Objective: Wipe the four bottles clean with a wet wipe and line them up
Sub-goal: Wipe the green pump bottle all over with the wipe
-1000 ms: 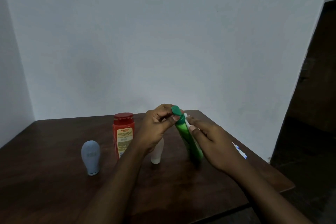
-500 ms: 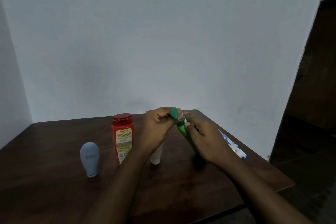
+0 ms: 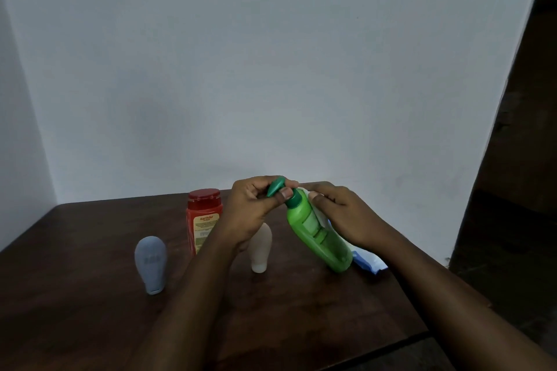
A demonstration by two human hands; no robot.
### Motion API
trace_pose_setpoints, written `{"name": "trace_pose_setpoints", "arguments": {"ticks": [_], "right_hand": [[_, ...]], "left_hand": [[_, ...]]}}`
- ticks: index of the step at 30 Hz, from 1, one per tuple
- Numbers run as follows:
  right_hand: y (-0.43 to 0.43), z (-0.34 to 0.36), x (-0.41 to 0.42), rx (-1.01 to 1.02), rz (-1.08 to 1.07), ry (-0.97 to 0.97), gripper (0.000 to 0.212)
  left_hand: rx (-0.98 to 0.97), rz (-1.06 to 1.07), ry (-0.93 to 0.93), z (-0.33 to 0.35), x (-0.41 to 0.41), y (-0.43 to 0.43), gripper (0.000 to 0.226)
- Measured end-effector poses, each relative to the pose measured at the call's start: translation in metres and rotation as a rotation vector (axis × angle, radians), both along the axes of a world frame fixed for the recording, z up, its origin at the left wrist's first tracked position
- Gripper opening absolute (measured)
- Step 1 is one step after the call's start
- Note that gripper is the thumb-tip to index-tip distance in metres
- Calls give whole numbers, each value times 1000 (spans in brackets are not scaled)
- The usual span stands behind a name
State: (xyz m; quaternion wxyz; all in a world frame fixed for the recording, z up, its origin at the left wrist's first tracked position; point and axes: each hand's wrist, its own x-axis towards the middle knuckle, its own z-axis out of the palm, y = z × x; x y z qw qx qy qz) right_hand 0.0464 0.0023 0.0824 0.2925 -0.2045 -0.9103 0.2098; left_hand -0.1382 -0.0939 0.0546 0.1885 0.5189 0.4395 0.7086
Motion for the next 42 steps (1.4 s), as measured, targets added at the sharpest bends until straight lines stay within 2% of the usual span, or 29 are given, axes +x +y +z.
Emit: {"name": "trace_pose_setpoints", "arguments": {"ticks": [4,9,11,17,20,24,26,29,35,40,42], "right_hand": [[-17,-7,4,-126,95,97,33],[-43,-44,15,7,124,170,48],[-44,-63,22,25,106,156,50],[-25,-97,41,-185,-78,83,37],[-26,-85,36,-255,-84,90,28],[-37,-49,9,-252,-6,242,26],[-42,-36,-5,-218,35,306,29],[-49,-33,-11,-229,16,333,43],[-64,-85,30,-237,-188,210,46],[-57,-92,62,-246,-298,-84,36],[-49,-93,64,-258,-324,-145,28]], "left_hand": [[29,-28,-88,6,-2,-4,17],[34,-123,-187,8,-5,-7,16],[24,-142,-213,7,-5,-7,14],[34,-184,-253,6,-8,-7,24],[34,-213,-259,5,-8,-7,26],[46,-238,-240,5,-7,-7,25],[58,-257,-224,6,-5,-7,23],[66,-256,-214,6,-3,-6,22],[60,-203,-232,6,-8,-3,22],[67,-206,-244,4,-8,-3,24],[64,-203,-242,2,-7,-4,22]]}}
